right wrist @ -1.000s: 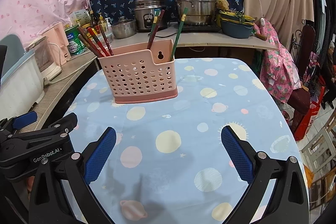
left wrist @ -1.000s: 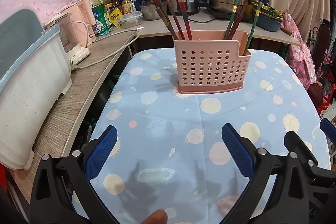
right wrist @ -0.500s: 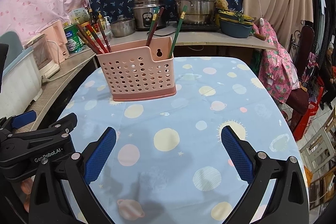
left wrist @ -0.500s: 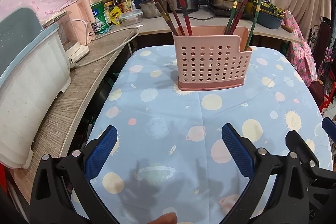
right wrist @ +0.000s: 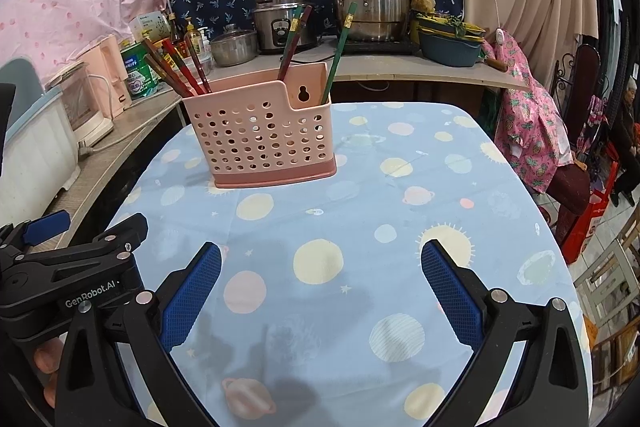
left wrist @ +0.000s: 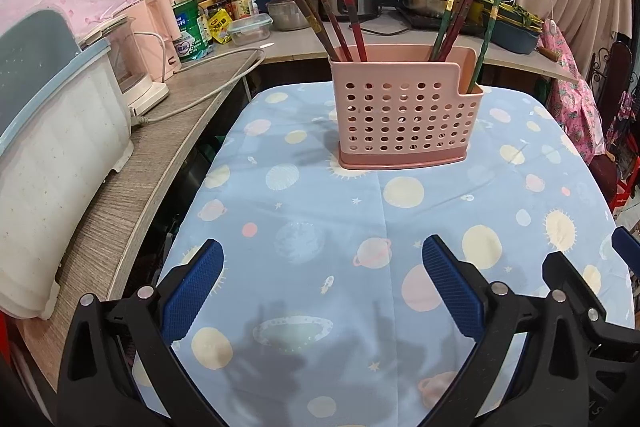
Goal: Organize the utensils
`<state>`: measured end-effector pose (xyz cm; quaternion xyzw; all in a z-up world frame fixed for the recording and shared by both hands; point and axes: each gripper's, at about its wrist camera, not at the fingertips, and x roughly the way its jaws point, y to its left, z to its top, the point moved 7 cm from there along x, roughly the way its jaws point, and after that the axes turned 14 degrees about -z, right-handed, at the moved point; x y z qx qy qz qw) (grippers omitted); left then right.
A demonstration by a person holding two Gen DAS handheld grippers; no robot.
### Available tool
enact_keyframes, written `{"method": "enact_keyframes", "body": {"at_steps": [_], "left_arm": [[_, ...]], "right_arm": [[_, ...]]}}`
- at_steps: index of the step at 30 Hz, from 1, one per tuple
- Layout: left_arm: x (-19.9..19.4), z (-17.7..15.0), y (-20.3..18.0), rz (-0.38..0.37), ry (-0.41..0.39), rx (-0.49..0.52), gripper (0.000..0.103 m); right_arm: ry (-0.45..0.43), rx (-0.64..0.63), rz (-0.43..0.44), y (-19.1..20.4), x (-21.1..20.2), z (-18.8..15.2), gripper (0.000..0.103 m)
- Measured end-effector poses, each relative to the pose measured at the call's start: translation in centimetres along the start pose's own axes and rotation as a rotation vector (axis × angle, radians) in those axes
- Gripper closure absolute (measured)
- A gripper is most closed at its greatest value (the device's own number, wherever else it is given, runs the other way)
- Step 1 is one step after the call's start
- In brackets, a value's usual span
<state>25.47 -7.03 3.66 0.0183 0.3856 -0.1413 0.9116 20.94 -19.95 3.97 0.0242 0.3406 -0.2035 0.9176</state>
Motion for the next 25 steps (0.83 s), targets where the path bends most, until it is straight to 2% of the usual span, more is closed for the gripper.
{"method": "enact_keyframes", "body": {"at_steps": [25], "left_arm": [[0.77,0.27,-0.36,-0.009,0.008,0.012,0.008]], "right_arm": [[0.011,-0.002,-0.008,-0.2,0.88,0.11,0.006]]}}
